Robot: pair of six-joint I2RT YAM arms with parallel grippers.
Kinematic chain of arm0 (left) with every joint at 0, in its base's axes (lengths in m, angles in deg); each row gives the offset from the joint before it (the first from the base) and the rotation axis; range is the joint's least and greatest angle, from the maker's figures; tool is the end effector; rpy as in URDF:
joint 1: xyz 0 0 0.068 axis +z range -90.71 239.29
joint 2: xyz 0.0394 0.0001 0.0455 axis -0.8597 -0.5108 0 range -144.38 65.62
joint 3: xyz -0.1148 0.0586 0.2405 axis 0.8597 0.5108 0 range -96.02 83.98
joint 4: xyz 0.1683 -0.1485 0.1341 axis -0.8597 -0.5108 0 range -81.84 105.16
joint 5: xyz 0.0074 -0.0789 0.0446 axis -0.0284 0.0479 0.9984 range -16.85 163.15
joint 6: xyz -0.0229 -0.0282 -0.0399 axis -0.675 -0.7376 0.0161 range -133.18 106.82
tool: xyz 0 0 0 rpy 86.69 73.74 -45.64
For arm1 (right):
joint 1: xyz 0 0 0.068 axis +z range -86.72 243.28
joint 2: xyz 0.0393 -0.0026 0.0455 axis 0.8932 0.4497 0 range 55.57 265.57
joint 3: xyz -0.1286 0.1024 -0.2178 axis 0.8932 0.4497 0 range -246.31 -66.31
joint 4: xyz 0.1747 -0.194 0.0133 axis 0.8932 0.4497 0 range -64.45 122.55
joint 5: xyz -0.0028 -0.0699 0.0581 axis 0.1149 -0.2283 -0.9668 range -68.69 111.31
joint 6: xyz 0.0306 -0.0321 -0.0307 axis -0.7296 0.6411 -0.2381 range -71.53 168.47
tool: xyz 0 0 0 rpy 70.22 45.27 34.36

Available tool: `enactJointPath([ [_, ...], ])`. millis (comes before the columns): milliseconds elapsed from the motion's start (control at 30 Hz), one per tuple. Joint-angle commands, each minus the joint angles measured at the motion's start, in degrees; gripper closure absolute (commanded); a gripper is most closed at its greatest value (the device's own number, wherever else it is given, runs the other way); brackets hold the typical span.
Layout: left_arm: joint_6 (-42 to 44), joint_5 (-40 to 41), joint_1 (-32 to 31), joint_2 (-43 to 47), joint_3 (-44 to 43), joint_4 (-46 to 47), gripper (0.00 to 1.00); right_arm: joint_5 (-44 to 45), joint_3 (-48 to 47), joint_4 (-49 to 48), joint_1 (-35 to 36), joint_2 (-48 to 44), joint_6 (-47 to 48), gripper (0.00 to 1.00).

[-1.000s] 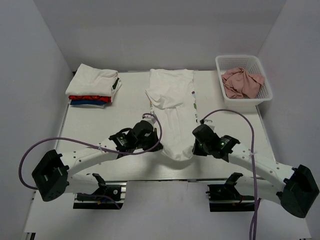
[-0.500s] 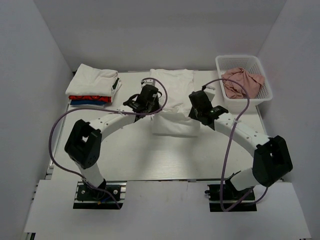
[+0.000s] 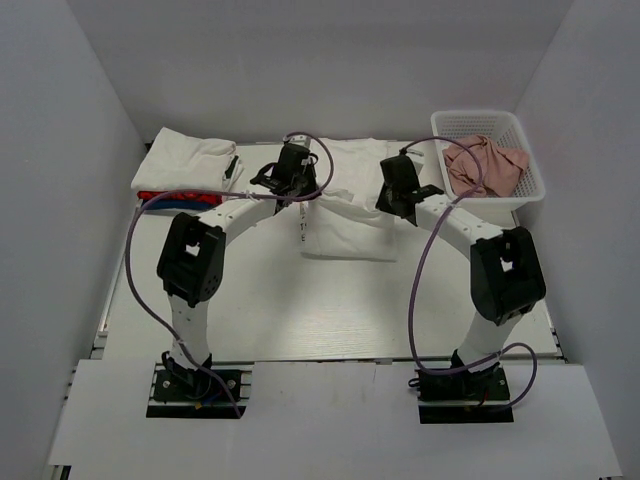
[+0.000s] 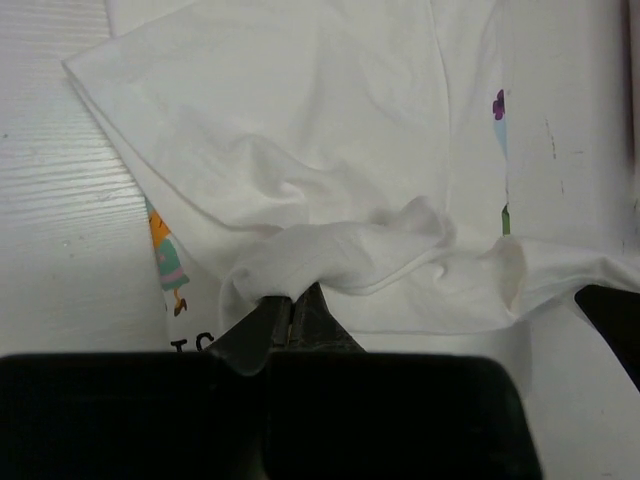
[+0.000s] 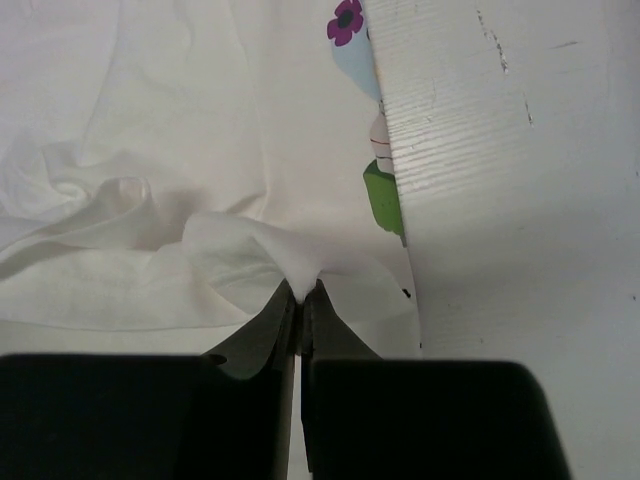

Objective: Fold and stack the t-shirts

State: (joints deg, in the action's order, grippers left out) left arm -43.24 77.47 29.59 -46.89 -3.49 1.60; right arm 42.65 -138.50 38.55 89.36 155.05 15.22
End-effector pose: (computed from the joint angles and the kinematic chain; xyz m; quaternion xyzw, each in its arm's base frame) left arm 0.3958 -0.2225 0.2398 -0.0192 0.9004 -0.1864 0.3926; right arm 0.3564 0.1600 0.2457 0.1334 0.8851 0.0585 0.4421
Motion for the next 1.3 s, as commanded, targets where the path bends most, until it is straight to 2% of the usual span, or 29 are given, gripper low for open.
enactJointPath([
  [0, 1.9, -3.0, 1.0, -2.5, -4.6, -1.1, 1.0, -3.6, -5.0, -2.0, -1.5, 3.2, 2.8, 1.0],
  [33, 1.9, -3.0, 1.0, -3.4, -6.3, -2.5, 0.98, -3.9, -5.7, -1.9, -1.6, 4.7, 3.5, 0.99],
  [67, 1.9, -3.0, 1.6, -4.8, -7.0, -3.2, 0.93, -6.0, -7.4, -0.8, -2.2, 5.4, 3.7, 0.93],
  [100, 1.9, -3.0, 2.2, -5.3, -7.6, -3.7, 0.83, -6.7, -9.2, 0.1, -2.3, 6.9, 3.8, 0.88],
  [133, 1.3, -3.0, 2.8, -5.4, -8.7, -4.3, 0.74, -8.2, -12.1, 1.7, -2.5, 8.6, 4.7, 0.77],
  [167, 1.3, -3.0, 2.8, -5.4, -8.7, -4.3, 0.68, -8.2, -12.1, 3.2, -2.7, 8.6, 4.6, 0.77],
  [200, 0.7, -3.0, 3.4, -5.4, -8.7, -5.1, 0.61, -8.4, -13.5, 3.9, -2.6, 9.1, 4.7, 0.71],
  [233, 0.7, -3.0, 3.4, -5.4, -8.7, -5.1, 0.46, -9.3, -13.8, 4.1, -2.8, 9.2, 5.1, 0.34],
  [267, 0.7, -3.0, 3.4, -4.7, -8.7, -5.8, 0.16, -9.6, -13.8, 3.8, -2.9, 8.8, 6.1, 0.27],
  [300, 0.2, -3.0, 3.9, -3.9, -7.2, -5.8, 0.04, -11.2, -13.6, 3.6, -2.9, 7.4, 6.4, 0.19],
  [333, 0.2, -3.0, 3.9, -2.9, -6.0, -5.8, 0.0, -11.4, -11.9, 3.2, -2.8, 6.6, 7.0, 0.11],
  [467, -1.0, -4.1, 3.9, 3.5, 2.7, -3.1, 0.0, -14.4, -5.2, -2.0, -2.9, 2.1, 8.7, 0.11],
  [600, -2.3, -8.3, 3.4, 9.5, 14.4, 0.5, 0.0, -23.8, 1.4, -5.9, -2.1, -1.1, 10.8, 0.09],
  [733, -3.1, -11.2, 2.8, 12.8, 19.7, 0.6, 0.0, -29.4, 3.5, -11.8, -1.7, 1.2, 10.5, 0.09],
  [933, -3.1, -11.7, 2.8, 15.0, 24.0, 1.7, 0.0, -28.9, -6.1, -18.3, -1.9, 12.3, 8.7, 0.09],
  [967, -3.1, -11.7, 2.8, 15.0, 24.0, 1.7, 0.0, -27.4, -8.2, -16.0, -2.3, 14.0, 8.8, 0.09],
  [1000, -3.1, -12.4, 2.8, 13.6, 24.0, 1.2, 0.0, -23.9, -19.7, -10.5, -2.5, 21.1, 9.4, 0.09],
  [1067, -3.1, -12.4, 3.3, 13.5, 23.5, 1.2, 0.0, -21.6, -22.7, -7.3, -2.7, 24.4, 11.0, 0.09],
  [1100, -3.1, -12.4, 3.3, 12.8, 22.7, 0.2, 0.0, -21.6, -29.5, -6.3, -2.7, 27.0, 11.6, 0.09],
  [1200, -2.5, -11.9, 3.3, 12.8, 22.7, -0.4, 0.0, -19.8, -34.7, -3.7, -2.7, 29.1, 14.3, 0.09],
  [1267, -2.5, -11.3, 2.7, 12.8, 24.2, 0.2, 0.0, -20.2, -33.3, -4.8, -2.6, 27.4, 14.9, 0.09],
])
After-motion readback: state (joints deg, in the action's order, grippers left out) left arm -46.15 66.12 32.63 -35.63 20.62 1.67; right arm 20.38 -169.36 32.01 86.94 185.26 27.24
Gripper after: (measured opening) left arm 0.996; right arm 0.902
